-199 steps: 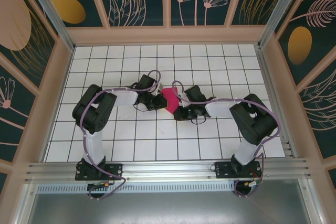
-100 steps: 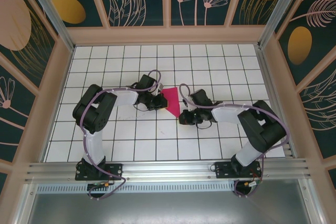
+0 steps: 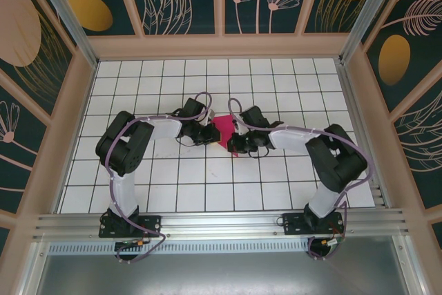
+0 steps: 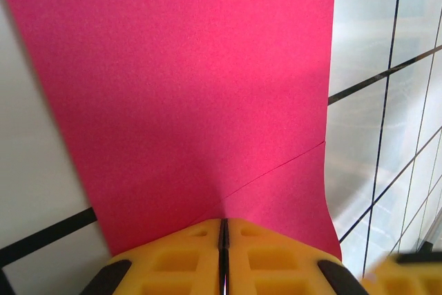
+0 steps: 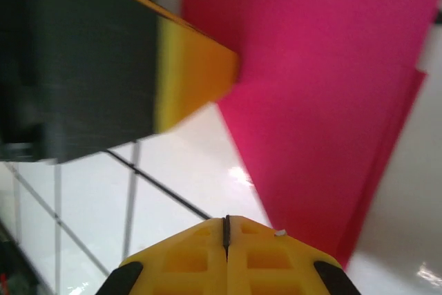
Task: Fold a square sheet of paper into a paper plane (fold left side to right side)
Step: Third fold the triangle at the center of the table.
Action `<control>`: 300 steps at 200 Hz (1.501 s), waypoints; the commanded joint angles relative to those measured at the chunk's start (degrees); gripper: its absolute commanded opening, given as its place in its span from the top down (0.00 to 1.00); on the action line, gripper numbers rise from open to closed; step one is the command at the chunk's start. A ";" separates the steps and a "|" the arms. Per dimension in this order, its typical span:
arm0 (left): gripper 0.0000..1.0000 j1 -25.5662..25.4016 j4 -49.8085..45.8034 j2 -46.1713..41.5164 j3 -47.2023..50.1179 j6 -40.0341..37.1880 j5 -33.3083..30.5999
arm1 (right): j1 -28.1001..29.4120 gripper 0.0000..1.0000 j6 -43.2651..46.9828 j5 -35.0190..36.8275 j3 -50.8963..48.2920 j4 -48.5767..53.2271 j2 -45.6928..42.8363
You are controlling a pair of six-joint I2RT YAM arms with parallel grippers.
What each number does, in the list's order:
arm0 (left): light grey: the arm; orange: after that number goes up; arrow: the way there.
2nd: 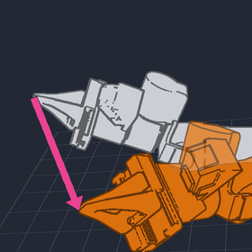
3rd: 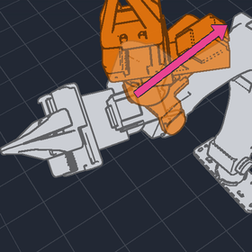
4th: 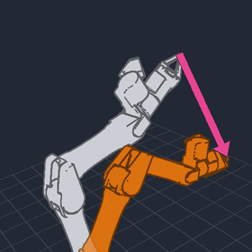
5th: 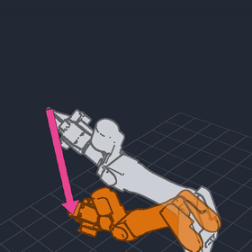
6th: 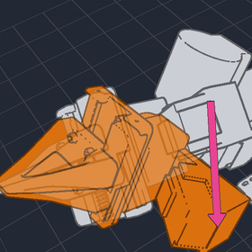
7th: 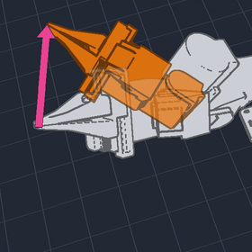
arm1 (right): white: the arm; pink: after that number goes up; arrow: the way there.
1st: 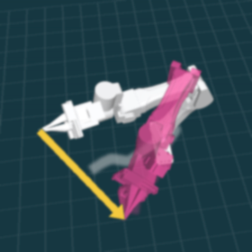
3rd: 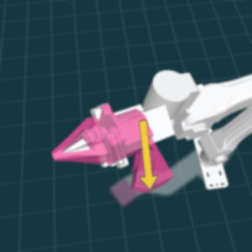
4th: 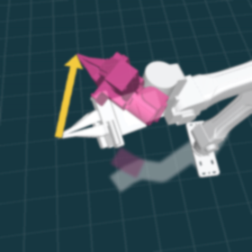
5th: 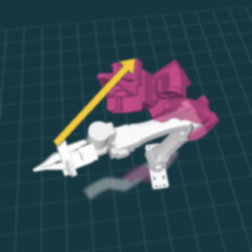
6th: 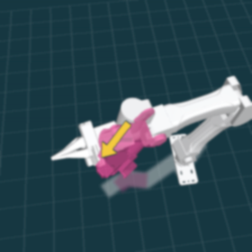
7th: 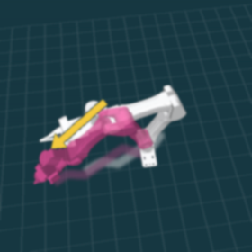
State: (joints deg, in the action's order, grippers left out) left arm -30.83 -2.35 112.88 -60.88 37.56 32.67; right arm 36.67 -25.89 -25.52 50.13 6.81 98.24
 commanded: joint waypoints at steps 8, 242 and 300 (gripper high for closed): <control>0.88 -0.46 -1.96 2.26 -0.27 -1.03 -5.08 | 0.20 1.00 -2.56 4.05 -0.50 2.38 1.05; 0.91 -6.17 3.74 -4.03 2.93 4.19 0.91 | -0.64 1.00 -7.68 3.86 -9.28 -0.85 3.60; 0.91 -6.19 4.13 -0.50 2.81 3.48 -0.15 | -0.54 1.00 -7.64 4.20 -9.22 -0.51 3.85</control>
State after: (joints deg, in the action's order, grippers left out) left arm -36.99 1.30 110.24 -58.33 41.47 32.97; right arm 35.88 -33.41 -24.51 43.66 -1.02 98.10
